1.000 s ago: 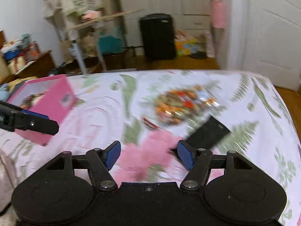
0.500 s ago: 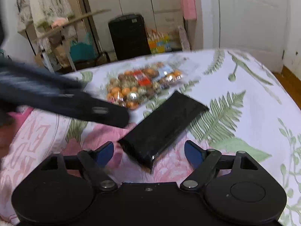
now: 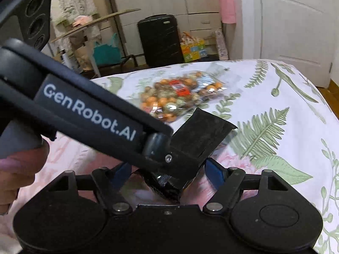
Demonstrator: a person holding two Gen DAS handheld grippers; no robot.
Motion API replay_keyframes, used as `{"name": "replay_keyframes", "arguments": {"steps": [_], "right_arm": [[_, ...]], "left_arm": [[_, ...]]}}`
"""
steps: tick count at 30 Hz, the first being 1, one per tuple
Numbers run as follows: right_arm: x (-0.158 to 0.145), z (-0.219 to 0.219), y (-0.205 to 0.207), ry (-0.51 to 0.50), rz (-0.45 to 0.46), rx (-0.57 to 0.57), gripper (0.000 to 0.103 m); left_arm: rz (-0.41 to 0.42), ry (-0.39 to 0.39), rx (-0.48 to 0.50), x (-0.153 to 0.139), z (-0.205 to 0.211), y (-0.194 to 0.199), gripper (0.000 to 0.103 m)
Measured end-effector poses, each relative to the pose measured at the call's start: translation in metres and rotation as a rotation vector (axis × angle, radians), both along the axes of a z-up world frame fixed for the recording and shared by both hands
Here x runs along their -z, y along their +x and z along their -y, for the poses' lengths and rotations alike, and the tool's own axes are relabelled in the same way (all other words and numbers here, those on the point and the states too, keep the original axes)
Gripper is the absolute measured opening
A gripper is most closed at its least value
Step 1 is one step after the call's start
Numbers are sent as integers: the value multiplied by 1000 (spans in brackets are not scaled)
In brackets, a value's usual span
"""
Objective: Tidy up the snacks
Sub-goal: 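Grasp the plain black bar with the left gripper, then carry the black bar into the pink box and open the left gripper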
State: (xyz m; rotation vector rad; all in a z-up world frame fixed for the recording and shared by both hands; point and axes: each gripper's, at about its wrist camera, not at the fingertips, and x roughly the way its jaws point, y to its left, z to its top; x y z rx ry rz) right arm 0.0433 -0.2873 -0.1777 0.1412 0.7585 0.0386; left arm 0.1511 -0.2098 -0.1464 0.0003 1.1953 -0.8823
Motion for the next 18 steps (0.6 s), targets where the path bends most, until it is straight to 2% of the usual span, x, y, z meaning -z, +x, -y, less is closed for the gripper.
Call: {"name": "replay_keyframes", "arguments": {"steps": [6,13,18], "right_arm": [[-28,-29,-14,1,-10,-73,80],[-61,-72,-28,-39,28,-185,80],[-85,-103,-32,-63,61,-267,79]], "left_arm": [[17,53,-6,-32,-26,-26,54],[39,49,-66,-67,-71,-49,54],[91,59,-119,-92,-107,-65,54]]}}
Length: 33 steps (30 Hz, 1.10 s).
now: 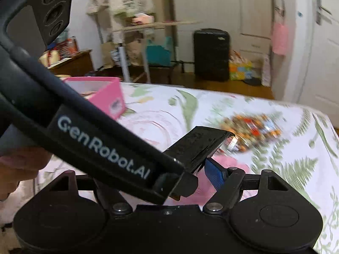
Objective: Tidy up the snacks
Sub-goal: 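Carry the black bar into the pink box and open the left gripper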
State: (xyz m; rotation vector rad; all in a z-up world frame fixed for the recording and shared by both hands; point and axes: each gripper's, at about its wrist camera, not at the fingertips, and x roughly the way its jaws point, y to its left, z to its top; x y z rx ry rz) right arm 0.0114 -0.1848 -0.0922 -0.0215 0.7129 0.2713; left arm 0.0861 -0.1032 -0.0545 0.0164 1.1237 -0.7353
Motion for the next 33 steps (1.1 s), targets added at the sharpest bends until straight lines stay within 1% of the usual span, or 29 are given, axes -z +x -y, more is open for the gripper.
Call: {"name": "replay_keyframes", "arguments": {"steps": [2,7,11,15,17,20,25,29,33], "right_arm": [[-8,-12,2,14,3,-19,79],[-24,-50,8,15,43,-103,79],[-35,-85,19,16,62,-189,79],[-39,-119,31,24,73,-264,79],[-38,-136,41,23,80,-300,79],[-38,-159,58,46,76,-349,79],[-32,-190,79,78,50,-409,78],[-21,-207,96,91,18,-435,78],[-7,-219,119,124,-41,-447,78]], "left_arm": [[16,-3,-38,-10,-17,-4,54],[42,-23,-130,-31,-67,-8,54],[78,-7,-214,-44,-108,-9,54],[112,15,-304,-51,-147,-6,54],[121,20,-351,-52,-167,-1,54],[133,33,-410,-52,-193,7,54],[134,51,-479,-46,-226,24,54],[108,76,-522,-35,-247,45,54],[75,101,-554,-21,-264,64,54]]}}
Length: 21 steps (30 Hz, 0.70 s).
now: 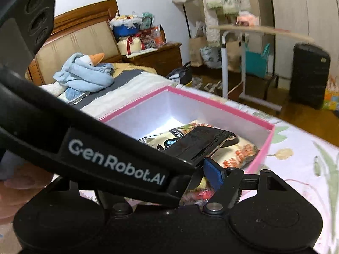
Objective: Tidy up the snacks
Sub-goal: 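Carry the black bar into the pink box and open the left gripper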
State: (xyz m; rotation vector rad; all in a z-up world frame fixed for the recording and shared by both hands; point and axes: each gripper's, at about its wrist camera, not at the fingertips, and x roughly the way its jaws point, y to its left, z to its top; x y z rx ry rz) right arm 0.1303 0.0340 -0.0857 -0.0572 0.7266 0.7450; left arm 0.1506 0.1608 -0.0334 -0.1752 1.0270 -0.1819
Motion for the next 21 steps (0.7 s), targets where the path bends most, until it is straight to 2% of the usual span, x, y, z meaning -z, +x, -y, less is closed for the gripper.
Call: {"name": "replay_keyframes", "arguments": {"steps": [7,12,16,21], "right_arm": [[16,-15,32,3,-40,-19,77],[19,-29,41,47,-74,-56,77],[15,-42,42,52,-69,-105,80],[7,-26,34,16,-25,-74,80]], "left_arm": [[-21,14,-42,15,-14,32,54],[-30,58,-97,15,-25,36,54],[-41,57,-158,10,-41,33,58],[-36,62,-179,7,-44,30,62]]}}
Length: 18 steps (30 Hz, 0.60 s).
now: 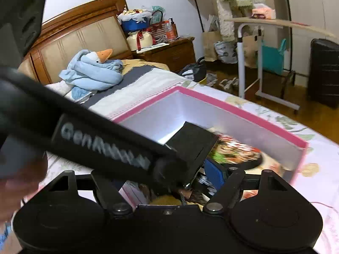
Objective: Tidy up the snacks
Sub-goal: 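Carry the black bar into the pink box and open the left gripper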
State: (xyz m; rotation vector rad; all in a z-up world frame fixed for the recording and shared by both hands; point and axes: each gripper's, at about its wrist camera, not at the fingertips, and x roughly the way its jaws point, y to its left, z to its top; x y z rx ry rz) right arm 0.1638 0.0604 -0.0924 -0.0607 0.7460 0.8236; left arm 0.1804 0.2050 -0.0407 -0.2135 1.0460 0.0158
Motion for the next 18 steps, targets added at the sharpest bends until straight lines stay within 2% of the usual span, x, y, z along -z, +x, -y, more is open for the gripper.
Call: {"name": "replay_keyframes", "arguments": {"steps": [7,12,18], "right_arm": [[-32,69,-35,6,57,61,81],[-49,126,-61,-32,109,145,81],[-54,193,-76,-75,74,277,81]], "left_arm": [[78,33,44,-20,19,-20,63],[124,45,136,-38,54,-34,63],[146,2,278,-47,112,-43,63]]}}
